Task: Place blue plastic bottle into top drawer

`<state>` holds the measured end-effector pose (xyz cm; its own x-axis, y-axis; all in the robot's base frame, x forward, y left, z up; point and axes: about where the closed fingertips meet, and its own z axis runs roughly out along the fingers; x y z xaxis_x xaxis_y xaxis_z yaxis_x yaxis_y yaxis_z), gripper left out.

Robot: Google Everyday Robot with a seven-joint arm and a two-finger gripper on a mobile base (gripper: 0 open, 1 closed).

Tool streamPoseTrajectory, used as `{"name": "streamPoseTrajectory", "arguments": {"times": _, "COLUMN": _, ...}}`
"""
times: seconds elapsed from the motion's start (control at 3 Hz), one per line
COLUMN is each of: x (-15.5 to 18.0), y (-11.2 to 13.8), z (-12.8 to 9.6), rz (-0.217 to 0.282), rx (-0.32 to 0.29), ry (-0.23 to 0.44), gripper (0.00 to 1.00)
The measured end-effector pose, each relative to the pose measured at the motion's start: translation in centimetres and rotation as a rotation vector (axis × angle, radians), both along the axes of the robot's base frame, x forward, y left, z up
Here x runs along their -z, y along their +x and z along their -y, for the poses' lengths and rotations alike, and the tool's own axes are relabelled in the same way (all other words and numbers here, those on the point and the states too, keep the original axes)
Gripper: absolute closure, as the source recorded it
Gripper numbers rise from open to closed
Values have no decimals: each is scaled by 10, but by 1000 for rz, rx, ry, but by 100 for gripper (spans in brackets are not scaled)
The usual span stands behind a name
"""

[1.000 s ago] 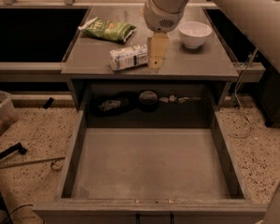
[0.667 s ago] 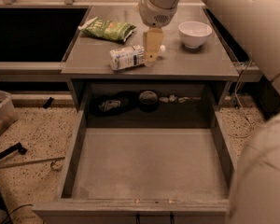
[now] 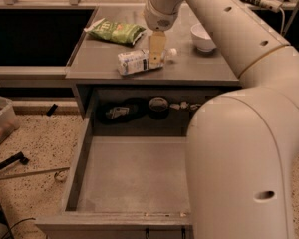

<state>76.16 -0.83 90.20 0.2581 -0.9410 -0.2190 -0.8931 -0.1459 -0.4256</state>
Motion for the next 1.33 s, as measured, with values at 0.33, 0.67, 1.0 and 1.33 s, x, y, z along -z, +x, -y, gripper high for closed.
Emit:
{"name": "streamPoseTrajectory", "arguments": {"times": 0.33, "x": 25, "y": 9, "z": 5, "rz": -52, "rx": 12, "ry": 18, "gripper": 0}}
{"name": "streamPoseTrajectory", "arguments": {"times": 0.67, "x": 43, "y": 6, "z": 3, "rz": -105, "rx": -2, "ry": 30, "gripper": 0}}
{"name": "streamPoseTrajectory", "arguments": {"times": 1.0, "x": 44, "y": 6, "z": 3, "rz": -107, "rx": -2, "ry": 30, "gripper": 19}}
{"name": "streamPoseTrajectory", "arguments": {"times": 1.33, "x": 44, "y": 6, "z": 3, "rz": -107, "rx": -2, "ry": 30, "gripper": 42}}
